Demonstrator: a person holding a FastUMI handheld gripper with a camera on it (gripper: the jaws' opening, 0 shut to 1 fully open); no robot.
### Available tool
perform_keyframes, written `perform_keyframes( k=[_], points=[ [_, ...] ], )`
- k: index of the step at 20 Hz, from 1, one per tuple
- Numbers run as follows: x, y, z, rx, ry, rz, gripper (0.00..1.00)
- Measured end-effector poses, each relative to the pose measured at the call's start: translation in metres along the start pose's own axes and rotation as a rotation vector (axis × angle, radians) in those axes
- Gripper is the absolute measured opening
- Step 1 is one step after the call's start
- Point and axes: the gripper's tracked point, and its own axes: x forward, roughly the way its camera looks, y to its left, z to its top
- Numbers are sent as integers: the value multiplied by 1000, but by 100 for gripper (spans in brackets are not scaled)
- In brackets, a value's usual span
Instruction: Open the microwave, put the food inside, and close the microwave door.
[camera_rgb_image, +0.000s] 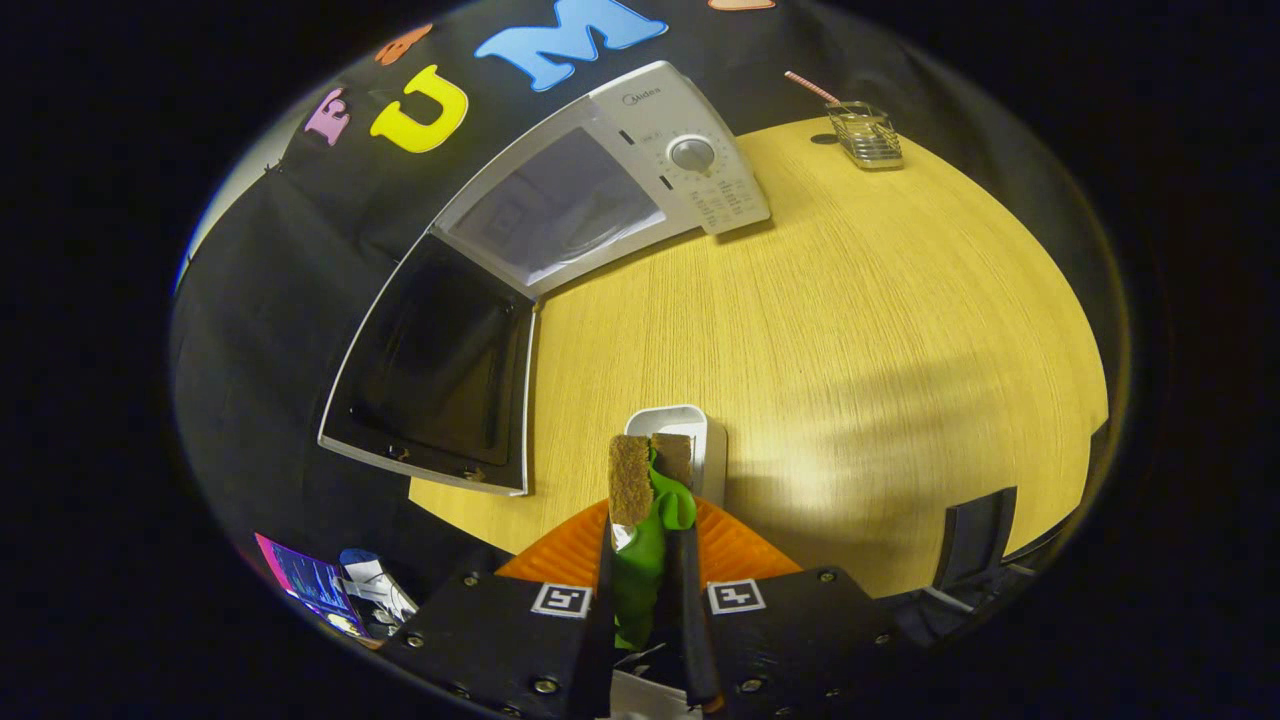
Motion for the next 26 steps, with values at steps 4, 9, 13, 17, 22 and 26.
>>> perform_keyframes(
  k=[4, 9, 13, 17, 22, 26],
  points=[
    [-8, 21, 22, 20, -79, 7, 28],
    [-2, 51, 56, 70, -167, 31, 28],
    [10, 70, 85, 126, -237, 55, 28],
    [29, 91, 119, 196, -324, 100, 28],
    [61, 116, 146, 251, -404, 135, 28],
    [89, 127, 169, 290, -482, 145, 27]
  ],
)
